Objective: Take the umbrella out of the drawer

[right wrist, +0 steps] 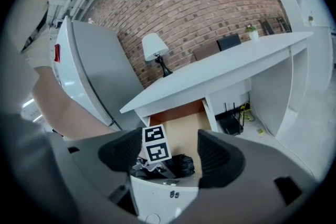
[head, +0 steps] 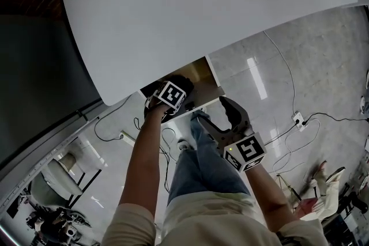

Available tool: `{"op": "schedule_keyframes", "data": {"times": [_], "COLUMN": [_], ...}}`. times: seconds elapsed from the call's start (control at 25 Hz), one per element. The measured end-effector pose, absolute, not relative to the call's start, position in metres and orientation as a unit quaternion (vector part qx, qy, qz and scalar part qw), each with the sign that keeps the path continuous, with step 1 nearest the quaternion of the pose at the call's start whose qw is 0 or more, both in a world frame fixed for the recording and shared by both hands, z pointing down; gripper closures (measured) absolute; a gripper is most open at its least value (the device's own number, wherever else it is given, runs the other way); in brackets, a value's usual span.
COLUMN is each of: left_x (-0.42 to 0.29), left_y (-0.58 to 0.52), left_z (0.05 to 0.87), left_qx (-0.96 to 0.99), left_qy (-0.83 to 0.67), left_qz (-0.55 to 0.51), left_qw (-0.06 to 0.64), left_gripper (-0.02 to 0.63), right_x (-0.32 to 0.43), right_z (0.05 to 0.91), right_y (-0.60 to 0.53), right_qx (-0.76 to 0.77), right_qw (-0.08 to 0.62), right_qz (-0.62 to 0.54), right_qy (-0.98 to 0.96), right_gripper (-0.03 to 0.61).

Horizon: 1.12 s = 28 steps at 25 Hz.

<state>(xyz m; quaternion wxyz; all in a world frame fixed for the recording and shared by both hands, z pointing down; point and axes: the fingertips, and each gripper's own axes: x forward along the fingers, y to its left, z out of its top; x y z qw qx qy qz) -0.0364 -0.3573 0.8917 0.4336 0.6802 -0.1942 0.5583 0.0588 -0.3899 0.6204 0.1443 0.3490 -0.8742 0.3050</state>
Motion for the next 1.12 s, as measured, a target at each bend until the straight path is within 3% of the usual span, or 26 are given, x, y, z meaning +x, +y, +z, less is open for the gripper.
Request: {"op": "schedule_keyframes", "data": {"times": [0.2, 0.36, 0.48, 0.64, 1.12], "left_x": [-0.038, -0.037, -0.034, -0.035, -0.056], "left_y": [-0.359, -0.364, -0.366, -0.369, -0.308], "left_z": [0.888, 0.867, 0.847, 0.805, 0.692], "left_qx": [0.682, 0.703, 0.724, 0.748, 0.792], "left_qy": [-0.218, -0.245, -0.265, -0.301, -0.394], "left_qz": [0.579, 0.570, 0.546, 0.520, 0.405], "left_qw": [0.390, 0.347, 0.327, 0.284, 0.233], "left_gripper": [0.374, 0.382, 0.385, 0.390, 0.403], "right_x": [0.057, 0.058, 0.062, 0.062, 0.050], "right_z": [0.618, 0.606, 0.595, 0.580, 0.510], "right_y": [-0.382, -0.368, -0.359, -0.342, -0.272], "right_qx": [0.353, 0.359, 0.374, 0.390, 0.447], "right_qw": [0.140, 0.138, 0.133, 0.135, 0.133], "right_qz": [0.300, 0.291, 0.279, 0.262, 0.165], "right_qy": [-0.875, -0.876, -0.875, -0.873, -0.869], "right_gripper": [0.261, 0.267, 0.316, 0.331, 0.563]}}
